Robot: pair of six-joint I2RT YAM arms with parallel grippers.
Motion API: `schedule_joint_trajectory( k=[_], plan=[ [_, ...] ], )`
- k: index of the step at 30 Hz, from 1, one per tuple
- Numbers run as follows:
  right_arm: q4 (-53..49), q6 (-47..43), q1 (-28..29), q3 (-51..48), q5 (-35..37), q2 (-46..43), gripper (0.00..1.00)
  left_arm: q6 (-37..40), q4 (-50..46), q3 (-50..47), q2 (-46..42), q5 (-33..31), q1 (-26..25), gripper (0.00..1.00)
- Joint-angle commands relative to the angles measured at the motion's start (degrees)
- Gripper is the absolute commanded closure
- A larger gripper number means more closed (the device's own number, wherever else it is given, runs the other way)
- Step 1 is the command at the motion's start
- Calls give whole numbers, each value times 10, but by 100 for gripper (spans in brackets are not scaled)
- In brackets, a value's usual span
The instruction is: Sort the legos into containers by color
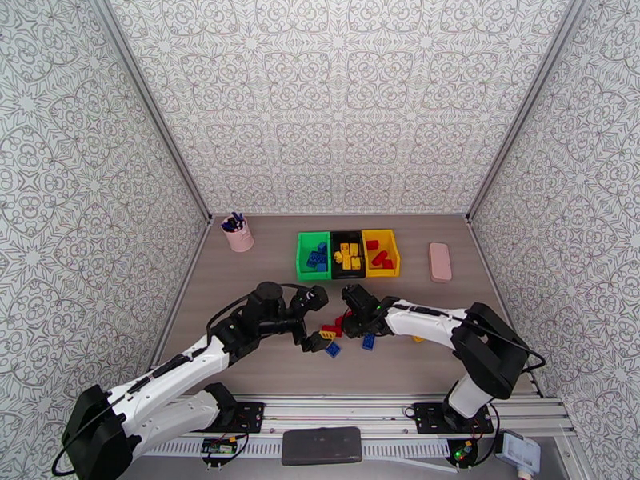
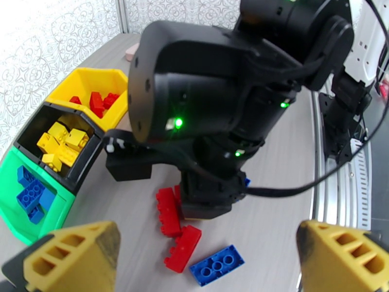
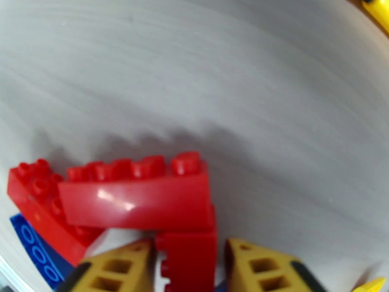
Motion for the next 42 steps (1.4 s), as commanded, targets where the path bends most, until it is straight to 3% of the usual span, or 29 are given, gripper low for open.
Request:
schedule_joint_trajectory(
  k=[1, 5, 18, 26, 33, 42],
  plan=[
    [-8, 7, 3, 18, 14, 3, 73, 5, 10, -11, -4, 14, 5, 0],
    [-9, 8, 4, 17, 19, -5, 82, 5, 14, -12, -4, 15, 6, 0],
    [14, 23, -10, 10, 47, -118, 84, -24, 75, -24, 8, -10, 5, 0],
    [61, 46, -99, 13, 66, -176, 84, -69, 185, -19, 67, -50, -1, 0],
    [117, -1, -180, 52, 49, -120, 84, -91, 211, 4, 111, -69, -13, 0],
    [171, -57, -253, 169, 21, 35, 84, -90, 195, 1, 108, -88, -31, 0]
  ],
)
